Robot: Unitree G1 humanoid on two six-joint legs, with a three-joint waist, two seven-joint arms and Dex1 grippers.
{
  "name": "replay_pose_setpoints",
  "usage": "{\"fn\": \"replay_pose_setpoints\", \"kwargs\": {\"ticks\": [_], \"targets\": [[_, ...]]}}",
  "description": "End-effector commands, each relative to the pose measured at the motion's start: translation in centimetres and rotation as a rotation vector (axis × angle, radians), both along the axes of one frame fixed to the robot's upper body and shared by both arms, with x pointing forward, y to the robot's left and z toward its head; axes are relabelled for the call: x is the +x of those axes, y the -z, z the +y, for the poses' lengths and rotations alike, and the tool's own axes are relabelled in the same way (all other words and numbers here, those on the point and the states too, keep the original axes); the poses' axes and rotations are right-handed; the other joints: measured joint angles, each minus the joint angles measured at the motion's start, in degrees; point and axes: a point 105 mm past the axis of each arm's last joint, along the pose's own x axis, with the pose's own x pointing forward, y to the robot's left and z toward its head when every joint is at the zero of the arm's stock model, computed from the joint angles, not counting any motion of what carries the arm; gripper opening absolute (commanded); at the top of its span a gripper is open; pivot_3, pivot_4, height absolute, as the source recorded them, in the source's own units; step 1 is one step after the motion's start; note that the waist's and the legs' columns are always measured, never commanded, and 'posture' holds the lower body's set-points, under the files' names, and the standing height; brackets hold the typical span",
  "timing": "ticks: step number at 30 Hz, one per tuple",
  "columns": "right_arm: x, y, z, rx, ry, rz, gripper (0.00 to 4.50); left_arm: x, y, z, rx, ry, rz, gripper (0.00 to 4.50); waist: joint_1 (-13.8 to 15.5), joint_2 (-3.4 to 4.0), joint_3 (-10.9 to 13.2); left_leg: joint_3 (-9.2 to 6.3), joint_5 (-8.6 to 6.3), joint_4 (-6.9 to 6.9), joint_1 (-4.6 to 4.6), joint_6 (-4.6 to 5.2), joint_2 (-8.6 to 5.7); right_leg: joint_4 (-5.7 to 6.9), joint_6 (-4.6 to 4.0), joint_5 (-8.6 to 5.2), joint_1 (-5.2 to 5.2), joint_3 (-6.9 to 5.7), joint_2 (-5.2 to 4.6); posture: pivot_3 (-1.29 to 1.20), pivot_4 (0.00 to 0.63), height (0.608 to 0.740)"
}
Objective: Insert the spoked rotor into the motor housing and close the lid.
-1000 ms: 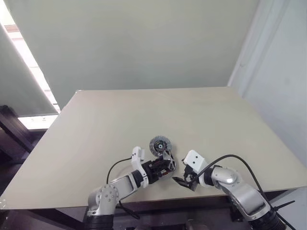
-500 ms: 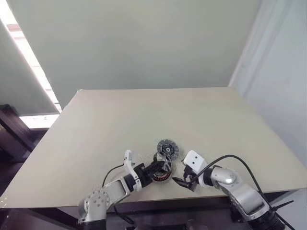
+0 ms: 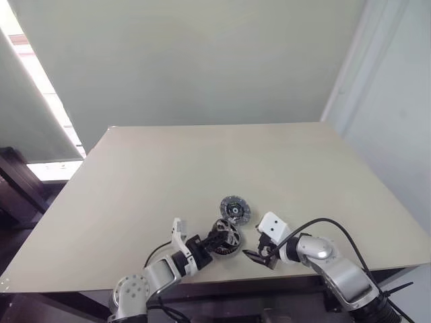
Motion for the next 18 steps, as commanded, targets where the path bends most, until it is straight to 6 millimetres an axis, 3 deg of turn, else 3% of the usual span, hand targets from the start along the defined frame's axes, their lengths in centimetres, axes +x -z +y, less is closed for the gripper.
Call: {"fn": "replay_pose_setpoints", "kwargs": {"ticks": [1,18], "targets": [[0.22,-1.06,0.15,0.015,-0.008,-0.045,4.5,0.15,-0.66,-0.29,-0.013,0.012,-0.028,0.21,0.0,0.0,0.0,0.0,0.0,0.0,0.0,0.0,0.0,0.0,0.0,0.0,0.0,0.0,0.0,0.0,0.0,0.74],[0.27,-1.11,0.16,0.017,-0.005,-0.048,4.5,0.8,0.15,-0.57,0.022,0.001,-0.016,0.21,0.0,0.0,0.0,0.0,0.0,0.02,0.0,0.0,-0.01,0.0,0.0,0.0,0.02,0.0,0.0,0.0,0.0,0.74]]}}
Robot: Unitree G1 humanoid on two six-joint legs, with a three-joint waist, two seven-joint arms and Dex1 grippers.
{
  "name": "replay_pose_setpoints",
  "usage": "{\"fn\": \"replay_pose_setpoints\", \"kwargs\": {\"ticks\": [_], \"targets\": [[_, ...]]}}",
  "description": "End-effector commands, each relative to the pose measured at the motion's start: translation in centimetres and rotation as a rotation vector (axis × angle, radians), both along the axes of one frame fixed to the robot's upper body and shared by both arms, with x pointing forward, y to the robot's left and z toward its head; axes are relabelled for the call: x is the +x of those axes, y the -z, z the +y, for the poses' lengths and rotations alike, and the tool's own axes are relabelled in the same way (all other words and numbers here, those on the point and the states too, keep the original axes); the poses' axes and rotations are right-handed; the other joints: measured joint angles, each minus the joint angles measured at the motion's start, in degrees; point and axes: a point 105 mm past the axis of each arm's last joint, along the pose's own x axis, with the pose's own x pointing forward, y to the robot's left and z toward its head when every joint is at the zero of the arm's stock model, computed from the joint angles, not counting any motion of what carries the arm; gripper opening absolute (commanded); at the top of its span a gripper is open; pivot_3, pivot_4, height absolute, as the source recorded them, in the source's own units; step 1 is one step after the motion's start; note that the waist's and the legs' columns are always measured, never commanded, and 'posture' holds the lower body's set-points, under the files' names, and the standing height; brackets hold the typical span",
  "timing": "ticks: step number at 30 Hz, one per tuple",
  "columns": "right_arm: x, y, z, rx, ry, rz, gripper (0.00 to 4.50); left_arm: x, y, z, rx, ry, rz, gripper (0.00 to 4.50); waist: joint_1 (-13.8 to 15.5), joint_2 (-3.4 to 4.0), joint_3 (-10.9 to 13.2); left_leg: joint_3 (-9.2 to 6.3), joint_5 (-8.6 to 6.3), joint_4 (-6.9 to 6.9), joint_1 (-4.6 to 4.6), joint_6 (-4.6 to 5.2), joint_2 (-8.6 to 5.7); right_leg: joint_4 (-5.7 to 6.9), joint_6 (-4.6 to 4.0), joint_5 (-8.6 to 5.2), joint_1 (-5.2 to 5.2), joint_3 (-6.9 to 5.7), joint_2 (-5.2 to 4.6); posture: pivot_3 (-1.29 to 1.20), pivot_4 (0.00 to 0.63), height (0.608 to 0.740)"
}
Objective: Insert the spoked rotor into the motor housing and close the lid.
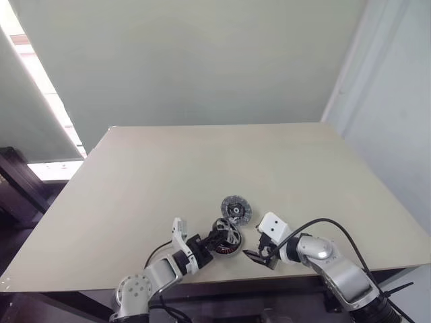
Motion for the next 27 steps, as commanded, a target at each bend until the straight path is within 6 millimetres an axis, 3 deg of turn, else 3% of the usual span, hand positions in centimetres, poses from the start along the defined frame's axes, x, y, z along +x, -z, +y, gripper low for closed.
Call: {"fn": "replay_pose_setpoints", "kwargs": {"ticks": [1,13,27], "targets": [[0.3,-1.1,0.2,0.019,-0.006,-0.049,4.5,0.4,0.0,-0.2,0.018,0.01,-0.008,0.21,0.0,0.0,0.0,0.0,0.0,0.0,0.0,0.0,0.0,0.0,0.0,0.0,0.0,0.0,0.0,0.0,0.0,0.74],[0.3,-1.1,0.3,0.02,-0.005,-0.051,4.5,0.0,0.4,-0.1,0.042,0.037,0.005,4.41,0.0,0.02,0.0,0.0,0.0,-0.02,0.02,0.0,0.0,0.0,0.0,0.0,0.01,0.0,0.0,0.0,0.0,0.74],[0.4,-1.0,0.1,0.019,0.0,-0.049,4.5,-0.9,-3.3,2.0,0.184,0.141,-0.122,4.47,-0.1,0.02,0.0,0.0,-0.01,-0.09,-0.02,-0.01,0.03,0.0,0.0,0.0,-0.08,0.0,0.0,0.0,0.0,0.74]]}}
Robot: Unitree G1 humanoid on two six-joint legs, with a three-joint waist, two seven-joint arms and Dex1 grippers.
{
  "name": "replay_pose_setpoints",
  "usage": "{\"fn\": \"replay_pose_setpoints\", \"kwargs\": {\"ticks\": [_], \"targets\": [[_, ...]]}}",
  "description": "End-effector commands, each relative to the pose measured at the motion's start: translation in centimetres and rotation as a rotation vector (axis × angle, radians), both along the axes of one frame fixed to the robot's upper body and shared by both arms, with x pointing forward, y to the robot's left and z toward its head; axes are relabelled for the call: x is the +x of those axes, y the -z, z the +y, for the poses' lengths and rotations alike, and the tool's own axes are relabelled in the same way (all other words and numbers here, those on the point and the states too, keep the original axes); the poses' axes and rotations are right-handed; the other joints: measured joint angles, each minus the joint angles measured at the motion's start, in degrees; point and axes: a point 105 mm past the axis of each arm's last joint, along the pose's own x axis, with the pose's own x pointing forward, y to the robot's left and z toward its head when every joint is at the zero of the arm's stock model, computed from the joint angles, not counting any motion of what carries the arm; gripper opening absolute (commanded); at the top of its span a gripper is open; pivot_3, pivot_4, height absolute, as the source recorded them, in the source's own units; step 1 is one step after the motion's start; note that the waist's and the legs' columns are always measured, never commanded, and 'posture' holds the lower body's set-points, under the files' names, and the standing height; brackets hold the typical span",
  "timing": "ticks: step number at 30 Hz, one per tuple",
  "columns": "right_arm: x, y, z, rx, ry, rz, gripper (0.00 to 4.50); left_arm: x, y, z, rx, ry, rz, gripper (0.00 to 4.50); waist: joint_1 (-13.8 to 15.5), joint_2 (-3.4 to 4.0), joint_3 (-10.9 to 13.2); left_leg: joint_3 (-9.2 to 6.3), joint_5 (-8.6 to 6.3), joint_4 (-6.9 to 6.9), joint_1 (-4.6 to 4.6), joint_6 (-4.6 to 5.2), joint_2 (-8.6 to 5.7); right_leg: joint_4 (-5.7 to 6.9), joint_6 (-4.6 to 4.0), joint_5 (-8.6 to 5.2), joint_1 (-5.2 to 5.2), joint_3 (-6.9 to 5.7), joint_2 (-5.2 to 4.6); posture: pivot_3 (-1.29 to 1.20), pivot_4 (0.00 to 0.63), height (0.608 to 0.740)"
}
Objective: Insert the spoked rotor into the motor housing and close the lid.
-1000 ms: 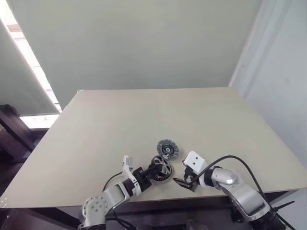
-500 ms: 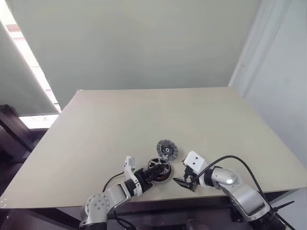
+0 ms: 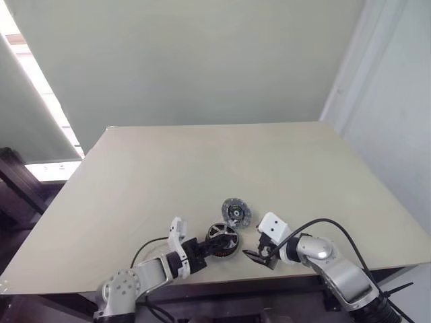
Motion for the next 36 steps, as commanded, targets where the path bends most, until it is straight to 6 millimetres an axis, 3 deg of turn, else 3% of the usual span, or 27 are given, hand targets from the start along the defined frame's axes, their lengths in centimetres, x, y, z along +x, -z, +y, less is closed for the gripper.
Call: {"fn": "replay_pose_setpoints", "kwargs": {"ticks": [1,9,14,17,22,32,36], "targets": [[0.4,-0.9,0.1,0.018,0.0,-0.045,4.5,0.6,-2.3,0.6,0.016,0.011,-0.098,4.47,0.0,0.01,0.0,0.0,0.0,0.0,0.01,0.0,0.0,0.0,0.0,0.0,0.01,0.0,0.0,0.0,0.0,0.74],[0.5,-0.9,0.1,0.019,-0.004,-0.047,4.5,1.9,-5.3,2.9,0.141,0.034,-0.249,4.47,0.0,0.02,0.0,-0.01,0.01,0.02,0.02,-0.01,0.01,0.02,0.0,0.0,0.01,-0.01,0.01,0.0,0.0,0.74],[0.5,-0.9,0.1,0.016,-0.008,-0.047,4.5,1.7,-5.5,4.5,0.207,0.073,-0.253,4.47,0.0,0.01,0.0,0.03,0.0,-0.04,0.0,-0.01,0.0,0.0,0.0,0.0,-0.03,0.01,0.0,0.0,0.0,0.74],[0.6,-0.9,0.1,0.017,-0.009,-0.048,4.5,2.8,-5.7,5.4,0.264,0.016,-0.332,4.47,0.0,0.04,0.0,0.03,0.0,-0.04,0.0,-0.01,0.0,0.0,-0.01,0.0,-0.03,0.02,0.0,0.0,0.0,0.74],[0.1,-1.1,0.6,0.071,-0.016,-0.015,4.5,2.7,-4.0,5.0,0.394,0.074,-0.395,4.47,0.0,0.04,0.0,0.05,0.0,0.0,0.03,-0.01,0.0,0.0,-0.01,0.0,0.01,0.03,-0.01,0.0,0.0,0.74],[-1.2,-1.2,0.9,0.147,-0.004,0.089,4.5,2.4,-1.3,4.5,0.418,0.092,-0.378,4.47,0.0,0.04,0.0,0.07,0.0,0.0,0.0,0.0,0.02,0.01,-0.01,0.0,-0.02,0.05,0.0,0.0,0.0,0.74],[-1.9,-1.2,0.9,0.175,-0.004,0.125,4.5,2.5,-1.0,4.6,0.409,0.079,-0.372,3.56,0.0,0.03,0.0,0.05,0.0,0.01,0.01,0.0,0.02,0.01,0.0,0.0,-0.01,0.04,0.0,0.0,0.0,0.74]]}}
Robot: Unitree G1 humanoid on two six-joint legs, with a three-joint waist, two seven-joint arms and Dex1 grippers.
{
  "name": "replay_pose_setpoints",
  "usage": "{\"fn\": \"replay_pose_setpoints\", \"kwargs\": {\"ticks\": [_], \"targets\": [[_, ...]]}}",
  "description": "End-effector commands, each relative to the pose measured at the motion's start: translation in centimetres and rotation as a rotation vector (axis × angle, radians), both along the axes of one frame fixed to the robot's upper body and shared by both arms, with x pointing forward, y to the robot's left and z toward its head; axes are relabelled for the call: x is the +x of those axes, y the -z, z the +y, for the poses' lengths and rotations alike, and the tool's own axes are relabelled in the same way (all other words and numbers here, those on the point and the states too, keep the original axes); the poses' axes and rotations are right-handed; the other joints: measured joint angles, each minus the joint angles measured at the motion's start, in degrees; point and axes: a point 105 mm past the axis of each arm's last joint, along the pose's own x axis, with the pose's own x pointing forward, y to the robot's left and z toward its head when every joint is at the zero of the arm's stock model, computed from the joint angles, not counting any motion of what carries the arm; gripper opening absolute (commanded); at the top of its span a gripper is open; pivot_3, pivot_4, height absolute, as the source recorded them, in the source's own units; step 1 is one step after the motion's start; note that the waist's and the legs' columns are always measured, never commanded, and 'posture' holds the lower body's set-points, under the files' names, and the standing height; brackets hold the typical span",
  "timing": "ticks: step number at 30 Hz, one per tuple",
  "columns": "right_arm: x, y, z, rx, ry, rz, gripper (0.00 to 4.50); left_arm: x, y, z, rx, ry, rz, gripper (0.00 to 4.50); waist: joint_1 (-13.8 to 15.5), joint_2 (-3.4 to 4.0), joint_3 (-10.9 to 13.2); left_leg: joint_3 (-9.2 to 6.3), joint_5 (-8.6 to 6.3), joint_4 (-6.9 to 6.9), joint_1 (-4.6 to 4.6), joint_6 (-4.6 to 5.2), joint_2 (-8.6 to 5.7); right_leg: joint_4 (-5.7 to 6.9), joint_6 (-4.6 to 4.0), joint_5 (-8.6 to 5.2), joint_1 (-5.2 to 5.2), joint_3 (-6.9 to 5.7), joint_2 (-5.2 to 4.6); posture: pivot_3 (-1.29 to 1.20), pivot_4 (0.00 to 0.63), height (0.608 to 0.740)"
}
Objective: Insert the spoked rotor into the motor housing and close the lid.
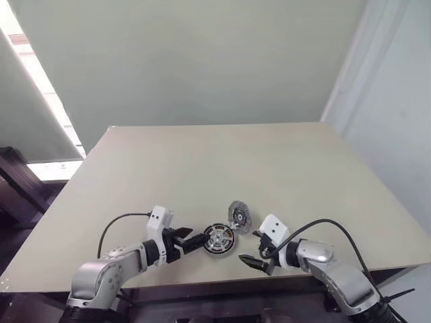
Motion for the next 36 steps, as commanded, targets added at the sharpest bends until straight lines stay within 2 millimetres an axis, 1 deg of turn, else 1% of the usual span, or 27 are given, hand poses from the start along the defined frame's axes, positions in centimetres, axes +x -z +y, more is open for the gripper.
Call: {"fn": "replay_pose_setpoints", "kwargs": {"ticks": [1,5,9,10,12,14,17,20,25,27,28,30,31,36], "targets": [[-0.3,-1.5,0.4,0.063,-0.007,-0.017,4.5,0.4,-0.9,0.1,-0.004,0.003,-0.051,3.22,0.0,0.0,0.0,0.0,0.0,-0.01,-0.01,0.0,0.0,0.0,0.0,0.0,-0.01,0.0,0.0,0.0,0.0,0.74],[-0.9,-2.0,1.4,0.134,-0.018,0.017,4.5,0.7,-1.1,0.1,-0.021,-0.013,-0.061,1.75,0.0,0.0,0.0,0.01,0.0,-0.02,0.01,0.0,0.02,0.01,0.0,0.0,-0.01,0.0,0.0,0.0,0.0,0.74],[-0.9,-2.6,2.5,0.198,-0.003,0.017,4.5,1.0,-1.4,0.3,-0.033,-0.03,-0.077,0.28,0.0,0.01,0.0,-0.02,0.0,-0.01,0.01,0.0,0.04,0.01,0.0,0.0,0.0,-0.03,0.01,0.0,0.0,0.74],[-0.8,-2.7,2.8,0.212,0.004,0.013,4.5,1.2,-1.5,0.5,-0.034,-0.04,-0.084,0.02,0.0,0.01,0.0,-0.02,0.0,0.0,0.01,0.0,0.04,0.01,0.0,0.0,0.0,-0.03,0.01,0.0,0.0,0.74],[-0.7,-2.9,3.4,0.236,0.021,0.009,4.5,1.5,-1.7,1.0,-0.041,-0.072,-0.098,0.02,0.0,0.01,0.0,-0.01,0.0,0.0,0.01,0.0,0.04,0.01,0.0,0.0,0.0,-0.03,0.01,0.0,0.0,0.74],[-0.7,-3.1,4.1,0.266,0.034,0.009,4.5,1.9,-1.9,2.0,-0.064,-0.125,-0.101,0.02,0.0,0.01,0.0,-0.02,0.0,0.0,0.01,0.0,0.04,0.02,0.0,0.0,-0.01,-0.03,0.01,0.0,0.0,0.74],[-0.4,-3.3,4.8,0.3,0.076,0.01,4.5,1.8,-1.8,2.8,-0.068,-0.156,-0.088,0.02,0.0,0.01,0.0,-0.04,0.0,-0.03,0.01,0.0,0.04,0.02,0.01,0.01,-0.02,-0.04,0.01,0.0,0.0,0.74],[0.2,-3.5,5.1,0.32,0.117,0.009,3.91,1.6,-1.7,3.2,-0.065,-0.175,-0.079,0.0,0.0,0.02,0.0,-0.04,0.0,-0.04,0.0,0.0,0.03,0.01,0.01,0.01,-0.03,-0.03,0.01,0.0,0.0,0.74],[0.6,-3.9,6.0,0.327,0.126,-0.007,2.16,1.7,-1.6,3.2,-0.059,-0.203,-0.095,0.0,0.0,0.02,0.0,-0.04,0.0,0.0,0.0,0.0,0.02,0.01,0.01,0.01,-0.01,-0.03,-0.01,0.0,0.0,0.74],[1.0,-3.8,6.6,0.309,0.137,-0.025,1.31,1.7,-1.7,3.0,-0.065,-0.204,-0.103,0.0,0.0,0.02,0.0,-0.04,0.0,-0.01,0.02,-0.01,0.04,0.03,0.01,0.01,-0.01,-0.03,0.0,0.0,0.0,0.74],[1.2,-3.7,6.8,0.295,0.144,-0.041,1.03,1.7,-1.8,2.9,-0.068,-0.205,-0.108,0.0,0.0,0.02,0.0,-0.04,0.0,-0.01,0.03,-0.01,0.05,0.04,0.0,0.01,-0.02,-0.04,0.01,0.0,0.0,0.74],[1.5,-3.5,7.1,0.276,0.157,-0.055,0.23,1.8,-1.9,2.8,-0.073,-0.209,-0.118,0.0,0.0,0.02,0.0,-0.04,0.0,-0.03,0.03,-0.01,0.06,0.04,0.0,0.01,-0.02,-0.04,0.02,0.0,0.0,0.74],[1.8,-3.1,7.4,0.258,0.162,-0.062,0.01,1.8,-2.0,2.7,-0.074,-0.208,-0.121,0.0,0.0,0.02,0.0,-0.04,0.0,-0.04,0.03,-0.01,0.05,0.04,0.0,0.01,-0.03,-0.04,0.02,0.0,0.0,0.74],[2.2,-1.0,8.6,0.183,0.156,-0.053,0.01,1.7,-1.8,2.4,-0.057,-0.19,-0.122,0.0,0.0,0.02,0.0,-0.03,0.0,-0.05,0.01,-0.01,0.03,0.03,0.0,0.01,-0.04,-0.03,0.01,0.0,0.0,0.74]]}}
